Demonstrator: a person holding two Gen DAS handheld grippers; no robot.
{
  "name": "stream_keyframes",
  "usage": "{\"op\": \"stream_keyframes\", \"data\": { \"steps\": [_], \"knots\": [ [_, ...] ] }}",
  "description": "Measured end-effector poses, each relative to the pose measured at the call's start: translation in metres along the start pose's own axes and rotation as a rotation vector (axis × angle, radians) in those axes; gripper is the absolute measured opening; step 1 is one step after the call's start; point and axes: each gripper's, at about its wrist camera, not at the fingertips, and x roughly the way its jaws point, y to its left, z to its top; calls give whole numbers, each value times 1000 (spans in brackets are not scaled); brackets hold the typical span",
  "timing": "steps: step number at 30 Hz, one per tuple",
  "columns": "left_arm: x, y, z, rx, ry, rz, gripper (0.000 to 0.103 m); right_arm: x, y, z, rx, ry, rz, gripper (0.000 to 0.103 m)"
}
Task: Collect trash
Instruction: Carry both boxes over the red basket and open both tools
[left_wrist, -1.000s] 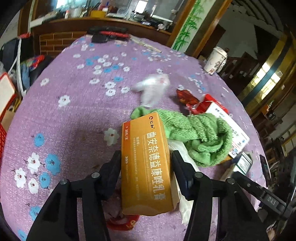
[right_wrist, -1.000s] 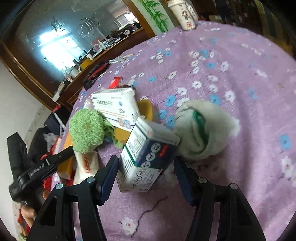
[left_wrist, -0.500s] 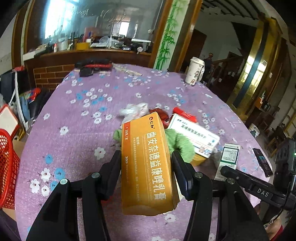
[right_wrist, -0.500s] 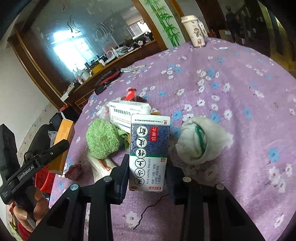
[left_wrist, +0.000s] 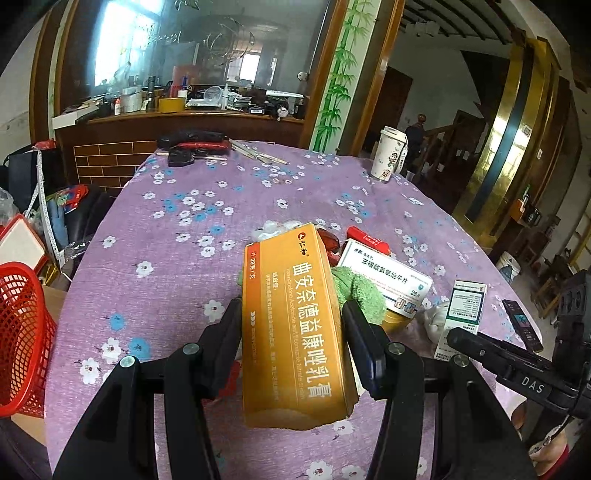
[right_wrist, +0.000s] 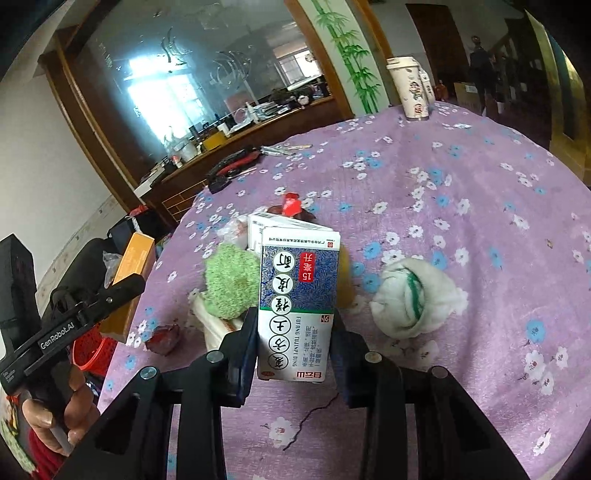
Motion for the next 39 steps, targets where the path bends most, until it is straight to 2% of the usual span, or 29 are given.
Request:
{"op": "stream_keyframes", "data": {
  "steps": [12,21,28,32,39],
  "knots": [
    [-22,26,2,-41,-40,28,53,6,42,4,-90,44,64,38],
    [-54,68,3,-99,-93,79,53,24,90,17,-171,103,131,38],
    [-87,127,-2,-185,-127,158,53,52,149,26,-249,183,219,38],
    [-111,172,-8,-241,-153,236,53,70,194,26,-312,220,271,38],
    [-127,253,-25,-347,-122,366,54,121,282,22,-390,316,374,38]
  ]
}}
